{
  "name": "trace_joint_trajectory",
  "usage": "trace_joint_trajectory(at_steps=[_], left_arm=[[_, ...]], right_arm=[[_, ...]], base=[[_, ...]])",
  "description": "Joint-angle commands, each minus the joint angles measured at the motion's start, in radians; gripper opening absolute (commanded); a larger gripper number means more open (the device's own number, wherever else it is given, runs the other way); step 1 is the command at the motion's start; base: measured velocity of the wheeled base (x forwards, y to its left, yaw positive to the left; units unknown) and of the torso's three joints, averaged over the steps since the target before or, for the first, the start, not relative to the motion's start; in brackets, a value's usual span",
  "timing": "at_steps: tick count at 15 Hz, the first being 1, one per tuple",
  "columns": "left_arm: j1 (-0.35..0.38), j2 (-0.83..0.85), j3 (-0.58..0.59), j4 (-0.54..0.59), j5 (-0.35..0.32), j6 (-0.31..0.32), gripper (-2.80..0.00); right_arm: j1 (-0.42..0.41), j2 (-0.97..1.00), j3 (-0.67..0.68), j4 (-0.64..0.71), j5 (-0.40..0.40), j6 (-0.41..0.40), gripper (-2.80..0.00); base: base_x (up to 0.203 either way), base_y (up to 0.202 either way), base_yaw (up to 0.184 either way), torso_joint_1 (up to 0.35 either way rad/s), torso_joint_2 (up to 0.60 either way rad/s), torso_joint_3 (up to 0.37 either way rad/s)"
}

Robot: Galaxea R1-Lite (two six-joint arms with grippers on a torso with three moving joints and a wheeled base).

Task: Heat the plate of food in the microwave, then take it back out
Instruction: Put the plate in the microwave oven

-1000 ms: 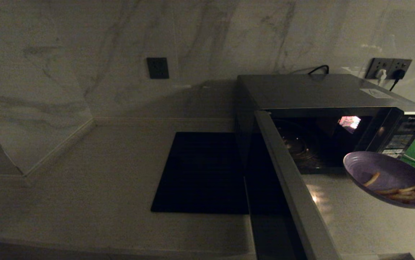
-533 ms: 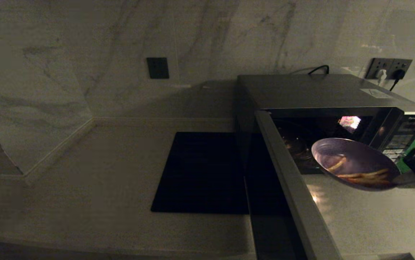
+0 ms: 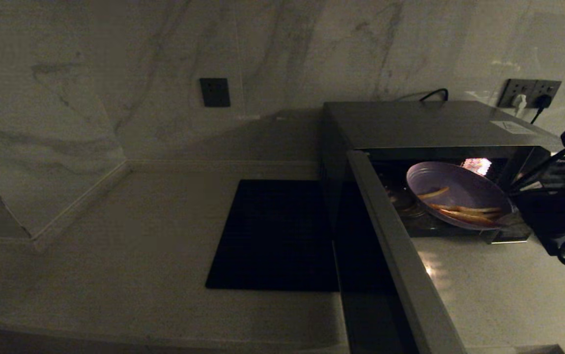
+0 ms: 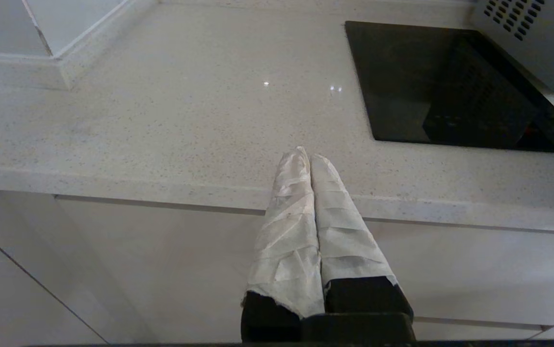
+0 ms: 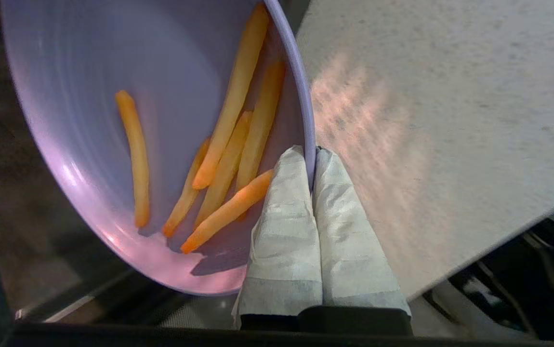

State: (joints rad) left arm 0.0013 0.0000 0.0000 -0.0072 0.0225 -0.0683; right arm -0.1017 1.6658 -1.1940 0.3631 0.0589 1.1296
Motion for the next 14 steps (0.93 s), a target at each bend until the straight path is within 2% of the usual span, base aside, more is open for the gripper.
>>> trace_joint_trajectory(at_steps=[1, 4, 7, 14], left_arm=[[0.000, 0.001, 0.000, 0.000, 0.001, -0.001, -2.80], [0.000, 0.000, 0.000, 0.000, 0.001, -0.001, -2.80], [0.000, 0.000, 0.000, 0.000, 0.001, -0.001, -2.80], [0.000, 0.000, 0.000, 0.000, 0.001, -0.001, -2.80]], right_arm=[[0.041, 0.048, -0.002, -0.026, -0.051, 0.039, -2.80], [0.097, 0.079, 0.004, -0.039, -0.093, 0.086, -2.80], [0.136, 0.088, 0.002, -0.042, -0.103, 0.107, -2.80], [0.152, 0.167, -0.005, -0.127, -0.105, 0.120, -2.80]], base=[[0.000, 0.000, 0.000, 0.000, 0.00, 0.000], [0.000, 0.000, 0.000, 0.000, 0.00, 0.000], [0.000, 0.000, 0.000, 0.000, 0.00, 0.000], [0.000, 0.000, 0.000, 0.000, 0.00, 0.000]])
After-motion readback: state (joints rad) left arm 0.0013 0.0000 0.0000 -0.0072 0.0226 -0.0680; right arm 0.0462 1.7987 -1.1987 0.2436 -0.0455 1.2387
